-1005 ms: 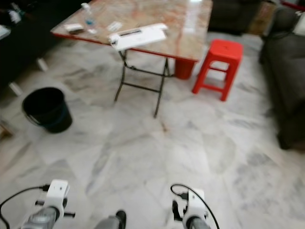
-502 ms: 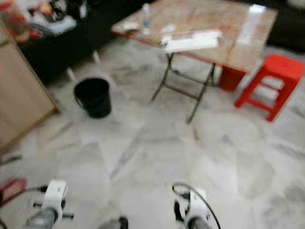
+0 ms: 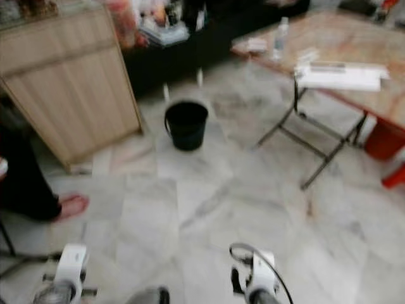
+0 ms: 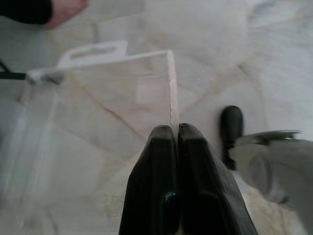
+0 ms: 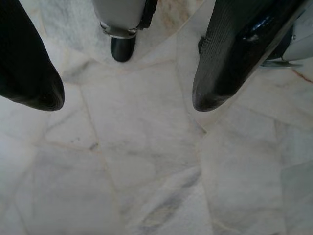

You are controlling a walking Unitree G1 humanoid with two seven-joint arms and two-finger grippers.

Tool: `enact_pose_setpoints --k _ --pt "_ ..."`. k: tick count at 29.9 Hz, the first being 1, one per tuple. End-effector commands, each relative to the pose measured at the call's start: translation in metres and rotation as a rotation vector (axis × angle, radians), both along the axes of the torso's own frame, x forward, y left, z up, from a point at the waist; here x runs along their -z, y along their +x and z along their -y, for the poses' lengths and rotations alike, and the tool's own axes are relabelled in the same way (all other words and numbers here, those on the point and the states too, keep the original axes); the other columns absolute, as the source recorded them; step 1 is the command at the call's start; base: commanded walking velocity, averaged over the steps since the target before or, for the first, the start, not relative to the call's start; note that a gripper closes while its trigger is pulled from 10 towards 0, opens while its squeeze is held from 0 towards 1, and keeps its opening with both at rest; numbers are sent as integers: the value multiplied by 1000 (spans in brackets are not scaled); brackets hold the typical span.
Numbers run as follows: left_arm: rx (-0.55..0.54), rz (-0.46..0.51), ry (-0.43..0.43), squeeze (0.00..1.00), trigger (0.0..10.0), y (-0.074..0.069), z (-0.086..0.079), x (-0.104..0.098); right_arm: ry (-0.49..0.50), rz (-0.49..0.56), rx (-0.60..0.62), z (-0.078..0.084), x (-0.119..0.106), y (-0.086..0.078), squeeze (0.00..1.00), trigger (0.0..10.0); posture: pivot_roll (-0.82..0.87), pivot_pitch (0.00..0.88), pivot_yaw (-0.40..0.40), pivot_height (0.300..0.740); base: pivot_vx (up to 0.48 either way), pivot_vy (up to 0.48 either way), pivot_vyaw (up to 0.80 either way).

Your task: Picking trash to rubbish bin

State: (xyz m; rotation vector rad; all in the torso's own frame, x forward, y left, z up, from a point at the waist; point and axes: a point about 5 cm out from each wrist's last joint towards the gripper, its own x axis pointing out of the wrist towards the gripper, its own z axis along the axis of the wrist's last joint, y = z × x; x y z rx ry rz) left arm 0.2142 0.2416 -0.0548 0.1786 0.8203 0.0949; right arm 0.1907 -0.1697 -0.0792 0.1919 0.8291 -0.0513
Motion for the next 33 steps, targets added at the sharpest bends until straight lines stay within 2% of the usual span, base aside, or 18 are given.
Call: enact_pose_setpoints --k 1,29,33 --pt "8 2 -2 0 10000 2 2 -1 6 -7 16 2 1 -2 0 10000 152 124 -29 740 330 0 0" --pt "-7 10 5 0 10000 4 -2 -3 -13 -7 -25 -2 1 -2 0 10000 161 154 -28 740 335 0 0" --pt "-11 11 3 0 10000 4 -1 -3 -17 -3 -27 -2 1 -1 0 10000 164 155 -31 740 335 0 767"
